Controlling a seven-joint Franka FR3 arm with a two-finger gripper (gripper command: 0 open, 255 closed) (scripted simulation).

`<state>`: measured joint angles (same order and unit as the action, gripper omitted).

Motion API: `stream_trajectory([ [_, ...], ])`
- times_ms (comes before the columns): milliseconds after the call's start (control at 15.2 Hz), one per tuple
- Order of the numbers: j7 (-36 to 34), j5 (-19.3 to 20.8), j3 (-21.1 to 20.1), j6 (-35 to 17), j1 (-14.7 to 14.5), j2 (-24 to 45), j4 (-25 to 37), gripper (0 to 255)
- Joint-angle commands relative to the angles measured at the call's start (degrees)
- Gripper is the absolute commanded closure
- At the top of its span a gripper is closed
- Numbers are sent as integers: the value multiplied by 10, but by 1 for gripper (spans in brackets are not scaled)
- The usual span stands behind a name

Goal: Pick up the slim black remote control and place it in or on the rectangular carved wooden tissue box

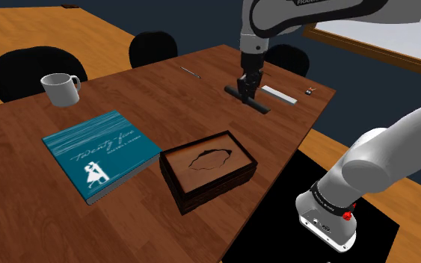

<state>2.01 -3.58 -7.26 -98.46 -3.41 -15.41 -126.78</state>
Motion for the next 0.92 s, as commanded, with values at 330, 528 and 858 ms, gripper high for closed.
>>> stream_trajectory([
  [330,-63,-32,-42,9,-32,-26,-14,255],
  [528,-101,-51,-69,4,-52,-32,-20,255],
  [858,-168,-81,-117,-6,-83,-29,-18,255],
])
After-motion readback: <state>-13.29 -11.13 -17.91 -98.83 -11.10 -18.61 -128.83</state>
